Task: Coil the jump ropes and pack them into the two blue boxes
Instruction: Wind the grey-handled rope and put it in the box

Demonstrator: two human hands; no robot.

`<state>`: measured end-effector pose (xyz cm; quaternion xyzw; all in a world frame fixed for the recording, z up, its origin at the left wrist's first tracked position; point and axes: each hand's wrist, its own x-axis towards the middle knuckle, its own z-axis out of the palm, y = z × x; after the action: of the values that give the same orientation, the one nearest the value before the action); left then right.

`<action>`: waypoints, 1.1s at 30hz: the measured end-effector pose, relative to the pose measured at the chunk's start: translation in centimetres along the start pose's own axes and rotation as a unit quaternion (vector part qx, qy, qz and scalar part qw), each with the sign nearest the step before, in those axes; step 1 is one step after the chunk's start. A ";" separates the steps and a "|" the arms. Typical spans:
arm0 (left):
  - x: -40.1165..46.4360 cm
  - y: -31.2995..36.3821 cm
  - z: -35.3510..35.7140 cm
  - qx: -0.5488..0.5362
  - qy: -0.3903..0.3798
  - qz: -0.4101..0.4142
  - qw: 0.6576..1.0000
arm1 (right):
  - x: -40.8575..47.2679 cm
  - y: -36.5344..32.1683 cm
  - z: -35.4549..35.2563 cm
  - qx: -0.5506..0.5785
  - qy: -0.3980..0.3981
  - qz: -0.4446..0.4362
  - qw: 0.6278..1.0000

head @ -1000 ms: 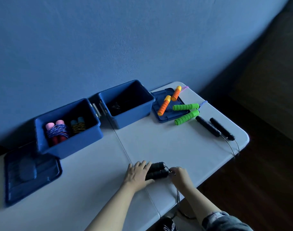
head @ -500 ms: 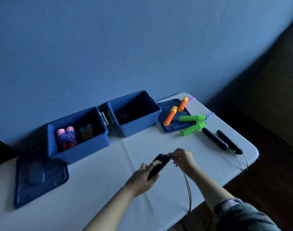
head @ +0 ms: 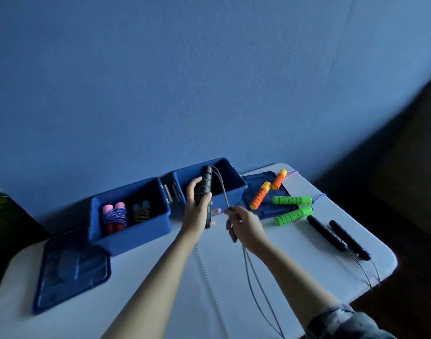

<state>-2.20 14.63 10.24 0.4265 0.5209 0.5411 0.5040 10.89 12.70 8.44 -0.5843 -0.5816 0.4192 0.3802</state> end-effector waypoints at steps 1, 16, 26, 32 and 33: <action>0.2 -0.1 0.0 -0.020 0.011 0.002 1.000 | -0.5 -0.4 0.6 0.005 -0.025 0.012 1.000; 0.9 -1.5 -3.7 -0.089 0.142 0.021 0.986 | -4.2 0.6 -1.2 -0.171 -0.241 0.061 0.953; 2.3 -2.3 -11.3 0.258 0.189 0.158 0.934 | -5.6 -1.5 -4.2 -0.304 -0.303 0.024 0.903; 1.7 -3.1 -12.5 0.435 0.076 0.247 0.863 | -6.0 -3.3 -4.9 -0.357 -0.273 -0.025 0.893; 1.3 -3.0 -12.5 0.445 0.055 0.248 0.859 | -5.8 -3.6 -5.3 -0.377 -0.250 -0.049 0.890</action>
<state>-14.37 14.11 5.96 0.6900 0.6101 0.3810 0.0803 14.72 7.28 13.94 -0.5302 -0.7998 0.2814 -0.0072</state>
